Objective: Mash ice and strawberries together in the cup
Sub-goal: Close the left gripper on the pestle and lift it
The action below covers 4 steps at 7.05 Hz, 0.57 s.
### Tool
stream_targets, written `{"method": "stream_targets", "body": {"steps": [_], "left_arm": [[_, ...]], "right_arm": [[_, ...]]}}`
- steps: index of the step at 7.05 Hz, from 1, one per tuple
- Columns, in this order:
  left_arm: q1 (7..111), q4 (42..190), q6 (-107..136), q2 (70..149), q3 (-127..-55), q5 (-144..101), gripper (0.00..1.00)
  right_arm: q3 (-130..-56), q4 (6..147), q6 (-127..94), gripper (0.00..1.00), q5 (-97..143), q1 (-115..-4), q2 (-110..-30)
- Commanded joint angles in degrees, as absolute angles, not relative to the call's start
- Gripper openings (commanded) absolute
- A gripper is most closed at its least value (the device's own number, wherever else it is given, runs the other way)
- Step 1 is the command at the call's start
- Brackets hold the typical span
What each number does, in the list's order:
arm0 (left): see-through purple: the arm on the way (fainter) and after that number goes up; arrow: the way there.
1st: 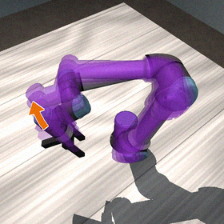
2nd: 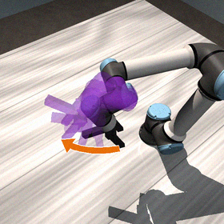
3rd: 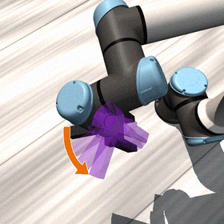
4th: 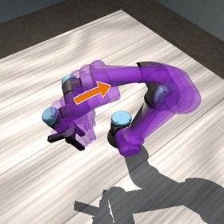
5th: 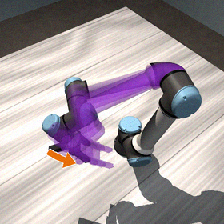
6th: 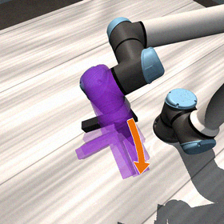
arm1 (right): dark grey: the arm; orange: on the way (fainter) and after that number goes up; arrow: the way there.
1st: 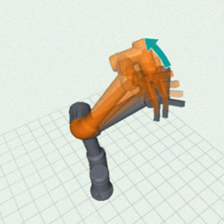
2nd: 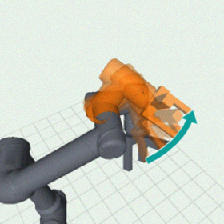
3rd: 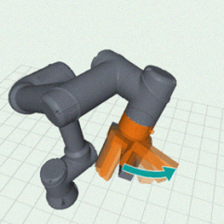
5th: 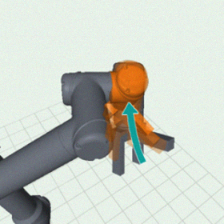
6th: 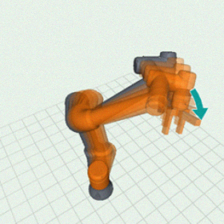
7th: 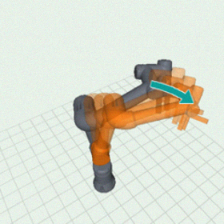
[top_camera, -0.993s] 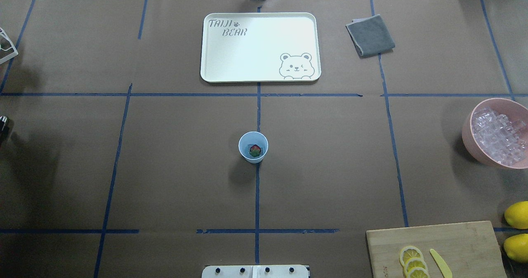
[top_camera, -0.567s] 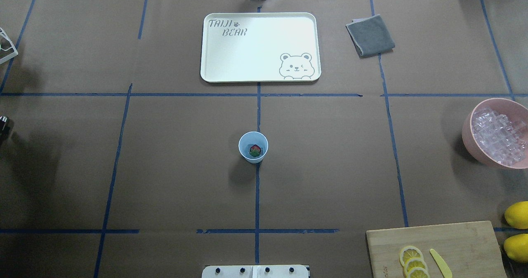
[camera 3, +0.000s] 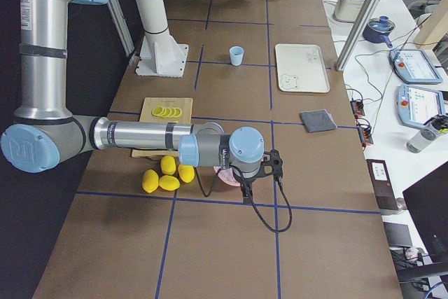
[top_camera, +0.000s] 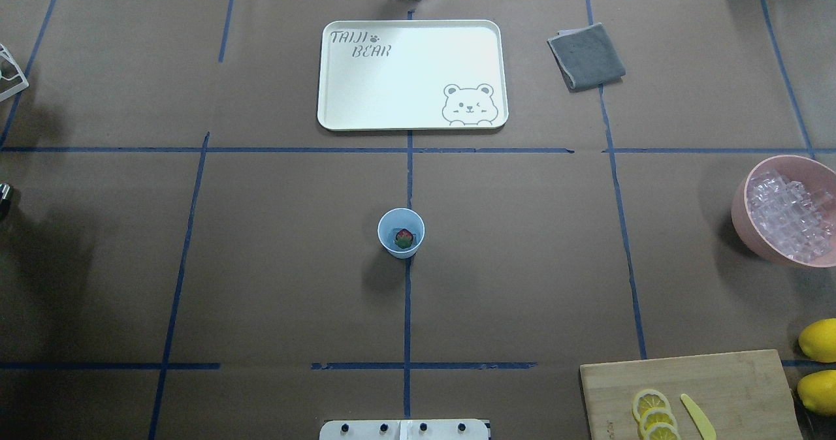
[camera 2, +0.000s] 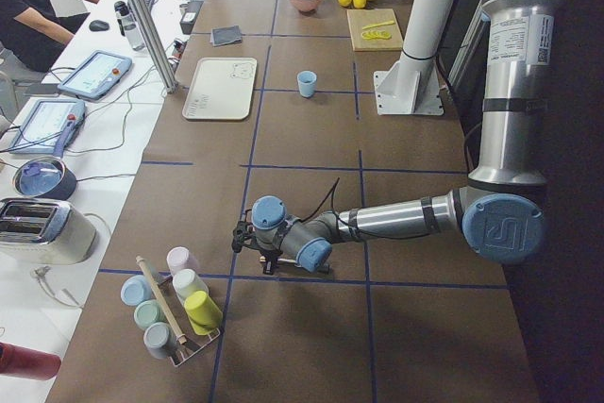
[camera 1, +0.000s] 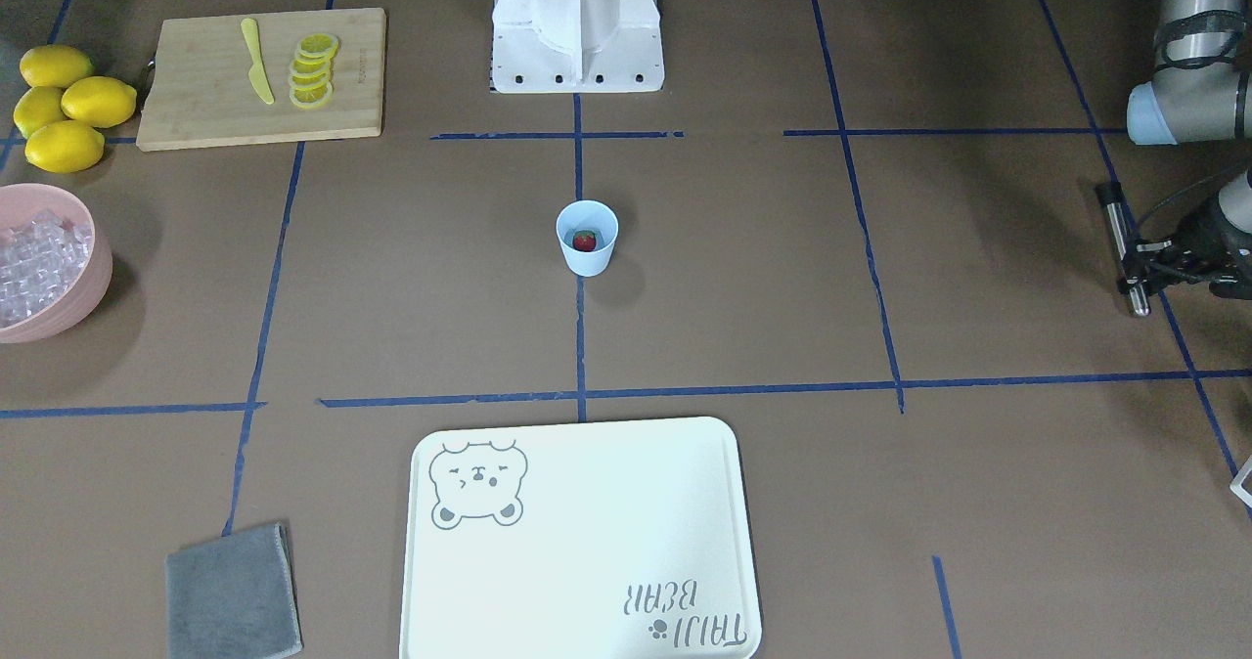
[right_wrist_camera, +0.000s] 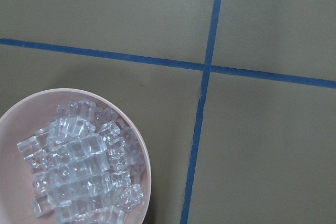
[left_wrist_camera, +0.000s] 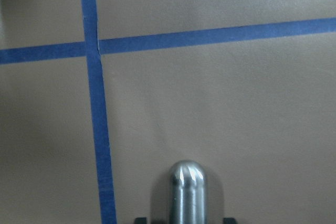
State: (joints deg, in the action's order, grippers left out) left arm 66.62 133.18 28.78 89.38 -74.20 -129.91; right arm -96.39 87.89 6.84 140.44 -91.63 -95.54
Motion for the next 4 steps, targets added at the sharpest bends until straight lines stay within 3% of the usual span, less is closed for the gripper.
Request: {"method": "stream_targets", "body": {"steps": [1, 4], "left_arm": [[67.0, 132.9, 28.8, 89.3, -76.7, -129.9, 0.00], [72.4, 126.8, 28.5, 89.6, -94.2, -130.7, 0.00]], "right_arm": [[-96.6, 87.8, 6.8, 0.99, 140.4, -91.6, -95.5], [-97.4, 87.8, 6.7, 0.99, 140.6, -91.7, -95.8]]}}
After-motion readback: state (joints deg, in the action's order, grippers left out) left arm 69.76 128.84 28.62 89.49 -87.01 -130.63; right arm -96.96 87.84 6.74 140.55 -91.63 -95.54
